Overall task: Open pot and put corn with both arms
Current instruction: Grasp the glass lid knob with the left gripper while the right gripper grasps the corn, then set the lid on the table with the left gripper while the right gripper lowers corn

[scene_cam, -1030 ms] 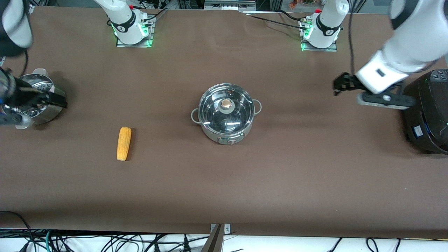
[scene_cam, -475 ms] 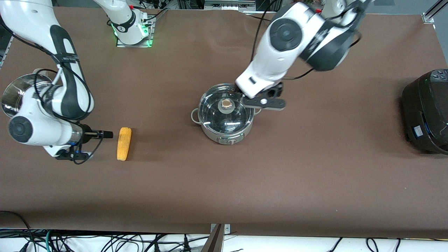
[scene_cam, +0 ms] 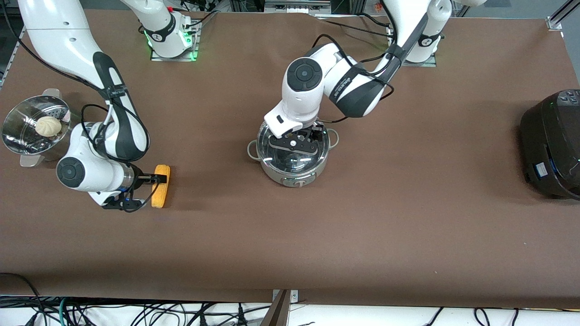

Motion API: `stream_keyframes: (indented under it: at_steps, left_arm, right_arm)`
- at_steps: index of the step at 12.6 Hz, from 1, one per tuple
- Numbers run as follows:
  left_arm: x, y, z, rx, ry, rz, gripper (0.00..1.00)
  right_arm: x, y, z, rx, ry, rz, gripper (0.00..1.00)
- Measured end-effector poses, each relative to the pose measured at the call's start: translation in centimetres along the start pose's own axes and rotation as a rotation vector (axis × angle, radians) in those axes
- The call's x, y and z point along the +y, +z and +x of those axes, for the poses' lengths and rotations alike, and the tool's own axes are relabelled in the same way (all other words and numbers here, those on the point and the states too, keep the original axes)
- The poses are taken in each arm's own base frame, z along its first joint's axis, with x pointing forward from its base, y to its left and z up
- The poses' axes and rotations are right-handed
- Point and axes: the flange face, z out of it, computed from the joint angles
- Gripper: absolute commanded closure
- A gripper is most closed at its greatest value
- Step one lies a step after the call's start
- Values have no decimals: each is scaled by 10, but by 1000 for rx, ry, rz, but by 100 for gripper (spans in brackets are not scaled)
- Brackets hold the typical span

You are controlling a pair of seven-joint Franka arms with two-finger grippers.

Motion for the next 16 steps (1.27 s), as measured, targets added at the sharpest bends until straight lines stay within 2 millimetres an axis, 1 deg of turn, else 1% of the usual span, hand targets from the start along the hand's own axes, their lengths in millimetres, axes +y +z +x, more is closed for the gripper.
stream_keyframes:
  at_steps: [1,2,4,5,6,7,8,9,10,12,13,14,15,16]
  left_arm:
    - [1,4,0,-5,3,3,4]
    - [2,8,-1,-10,5,6,17]
    - [5,19,-2,-24,45,13,63]
    - [5,23,-2,-30,86,14,78]
    - [6,25,-2,-34,112,12,87]
    - [9,22,-3,-30,122,5,94]
    - [10,21,-3,-32,120,1,98]
    - [8,19,-1,-40,107,-15,99]
    - [5,17,2,-44,93,-30,100]
    - [-7,2,8,-66,68,-36,100]
    - [-22,-16,13,-74,47,-27,100]
    - [-45,-44,22,-81,17,-18,100]
    - [-76,-78,29,-95,-16,-7,100]
    - [-112,-112,35,-110,-54,3,100]
  right_arm:
    - [0,4,1,3,0,-1,0]
    - [1,8,2,4,1,-1,0]
    - [1,14,3,6,1,-2,0]
    - [1,17,4,9,2,-3,1]
    - [1,21,5,10,2,-3,22]
    - [2,24,5,12,2,-4,56]
    - [2,25,6,12,2,-4,77]
    - [1,26,6,12,2,-4,94]
    - [-1,26,6,11,-1,-4,100]
    - [-8,25,5,13,-13,-6,100]
    - [-12,24,5,12,-18,-7,100]
    - [-18,23,4,6,-26,-6,100]
    - [-26,15,2,-8,-30,1,100]
    - [-42,-2,-2,-22,-19,14,100]
